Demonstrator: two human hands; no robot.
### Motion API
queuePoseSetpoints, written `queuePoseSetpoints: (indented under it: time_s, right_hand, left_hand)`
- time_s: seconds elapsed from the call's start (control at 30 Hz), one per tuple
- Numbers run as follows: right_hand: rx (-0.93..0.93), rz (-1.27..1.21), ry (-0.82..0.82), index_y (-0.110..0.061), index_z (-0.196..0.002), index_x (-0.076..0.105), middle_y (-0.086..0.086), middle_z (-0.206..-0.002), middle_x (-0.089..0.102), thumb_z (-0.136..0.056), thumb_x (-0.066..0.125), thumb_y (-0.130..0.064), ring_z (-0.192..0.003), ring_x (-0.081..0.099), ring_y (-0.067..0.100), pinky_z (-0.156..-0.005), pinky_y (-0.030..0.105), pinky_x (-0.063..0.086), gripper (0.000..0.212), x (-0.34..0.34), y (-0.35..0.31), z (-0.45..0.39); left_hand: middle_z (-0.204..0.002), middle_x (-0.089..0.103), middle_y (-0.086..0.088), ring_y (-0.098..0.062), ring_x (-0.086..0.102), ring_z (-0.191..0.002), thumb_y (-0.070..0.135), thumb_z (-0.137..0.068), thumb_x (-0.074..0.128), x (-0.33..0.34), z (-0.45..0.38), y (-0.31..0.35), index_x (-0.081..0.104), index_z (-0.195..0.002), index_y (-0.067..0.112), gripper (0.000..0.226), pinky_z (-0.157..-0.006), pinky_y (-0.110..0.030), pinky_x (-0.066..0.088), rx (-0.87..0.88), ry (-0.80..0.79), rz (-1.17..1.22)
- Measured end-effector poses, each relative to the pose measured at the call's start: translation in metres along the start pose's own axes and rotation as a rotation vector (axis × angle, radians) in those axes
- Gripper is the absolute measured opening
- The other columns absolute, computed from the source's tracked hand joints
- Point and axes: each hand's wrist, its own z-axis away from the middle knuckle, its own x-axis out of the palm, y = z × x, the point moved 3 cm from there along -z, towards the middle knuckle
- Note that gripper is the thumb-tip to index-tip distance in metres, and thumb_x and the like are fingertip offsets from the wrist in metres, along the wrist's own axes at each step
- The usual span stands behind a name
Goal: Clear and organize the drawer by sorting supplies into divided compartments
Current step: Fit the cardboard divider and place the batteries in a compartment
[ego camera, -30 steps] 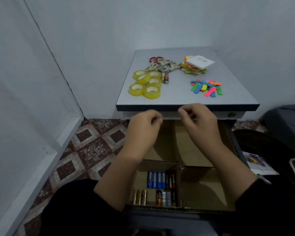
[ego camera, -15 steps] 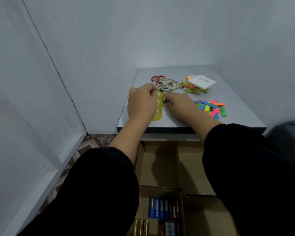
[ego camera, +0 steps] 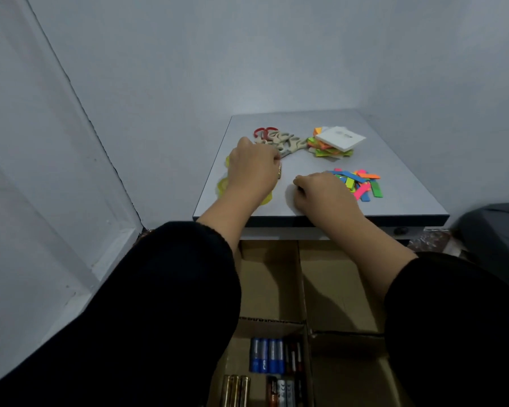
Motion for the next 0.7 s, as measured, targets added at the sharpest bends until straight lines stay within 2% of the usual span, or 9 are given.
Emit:
queuePoseSetpoints:
  time_s: [0.1,0.17,0.27,0.33,0.4,0.5,0.57,0.63,0.7]
  right_hand:
    - [0.044,-0.035,-0.054,-0.025,-0.142,0.045,0.009,-0.119,0.061,-0.097,0.051,-0.017,-0.107,0.057,0.026,-0.086,0.036,0.053,0.045,-0.004,0.003,0.014]
    - [0.054,-0.119,0.057,-0.023,-0.137,0.051,0.007,-0.115,0.064,-0.098,0.049,-0.022,-0.101,0.058,0.023,-0.078,0.031,0.05,0.039,-0.008,0.005,0.027]
    - [0.037,-0.238,0.213,-0.015,-0.125,0.062,0.006,-0.101,0.066,-0.097,0.05,-0.025,-0.088,0.055,0.019,-0.065,0.025,0.037,0.032,-0.014,0.006,0.049]
    - [0.02,-0.274,0.26,-0.011,-0.121,0.063,0.007,-0.099,0.065,-0.095,0.053,-0.023,-0.087,0.054,0.019,-0.066,0.026,0.039,0.031,-0.017,0.007,0.061]
    - [0.021,-0.33,0.299,-0.007,-0.122,0.063,0.01,-0.103,0.065,-0.092,0.058,-0.018,-0.093,0.056,0.022,-0.075,0.028,0.043,0.032,-0.018,0.008,0.071]
    - [0.148,-0.553,0.314,-0.01,-0.127,0.061,0.004,-0.113,0.062,-0.09,0.06,-0.012,-0.1,0.055,0.014,-0.082,0.02,0.042,0.037,-0.022,0.012,0.087]
    - [0.278,-0.799,0.268,-0.015,-0.125,0.062,-0.005,-0.109,0.061,-0.09,0.06,-0.013,-0.095,0.055,0.004,-0.077,0.012,0.043,0.035,-0.021,0.016,0.097]
    - [0.359,-1.001,0.242,-0.018,-0.119,0.065,-0.008,-0.1,0.063,-0.09,0.061,-0.016,-0.091,0.058,0.004,-0.072,0.013,0.045,0.029,-0.018,0.02,0.109]
    - [0.411,-1.129,0.209,-0.021,-0.113,0.066,-0.008,-0.095,0.064,-0.09,0.062,-0.015,-0.089,0.06,0.005,-0.068,0.014,0.047,0.024,-0.011,0.022,0.124]
  left_hand:
    - [-0.117,0.054,-0.011,-0.03,0.043,-0.113,0.022,-0.095,0.05,0.012,-0.013,0.014,0.068,-0.113,0.025,0.026,-0.091,-0.033,0.035,0.095,-0.104,-0.271]
    - [-0.116,0.058,-0.009,-0.029,0.04,-0.118,0.02,-0.093,0.052,0.022,-0.017,0.023,0.067,-0.109,0.02,0.022,-0.091,-0.034,0.034,0.116,-0.158,-0.43]
    - [-0.116,0.061,-0.009,-0.029,0.04,-0.121,0.014,-0.091,0.049,0.028,-0.018,0.033,0.063,-0.107,0.016,0.022,-0.096,-0.037,0.033,0.097,-0.198,-0.565]
    - [-0.117,0.061,-0.009,-0.029,0.04,-0.122,0.014,-0.091,0.049,0.029,-0.018,0.038,0.062,-0.11,0.015,0.023,-0.099,-0.038,0.033,0.067,-0.192,-0.594]
    - [-0.119,0.06,-0.009,-0.029,0.041,-0.121,0.015,-0.091,0.049,0.031,-0.018,0.04,0.061,-0.112,0.014,0.024,-0.1,-0.038,0.033,0.045,-0.204,-0.595]
    - [-0.12,0.059,-0.011,-0.031,0.041,-0.12,0.014,-0.091,0.046,0.033,-0.016,0.044,0.059,-0.112,0.013,0.025,-0.098,-0.038,0.034,0.064,-0.245,-0.595]
    - [-0.12,0.058,-0.011,-0.03,0.043,-0.119,0.017,-0.092,0.046,0.033,-0.012,0.047,0.059,-0.111,0.014,0.023,-0.097,-0.038,0.035,0.08,-0.274,-0.608]
    - [-0.118,0.059,-0.009,-0.03,0.045,-0.118,0.02,-0.091,0.047,0.033,-0.006,0.05,0.061,-0.106,0.015,0.021,-0.097,-0.039,0.036,0.091,-0.305,-0.597]
    - [-0.112,0.062,-0.007,-0.029,0.05,-0.11,0.024,-0.09,0.048,0.028,0.0,0.052,0.061,-0.098,0.017,0.017,-0.091,-0.039,0.039,0.106,-0.322,-0.527]
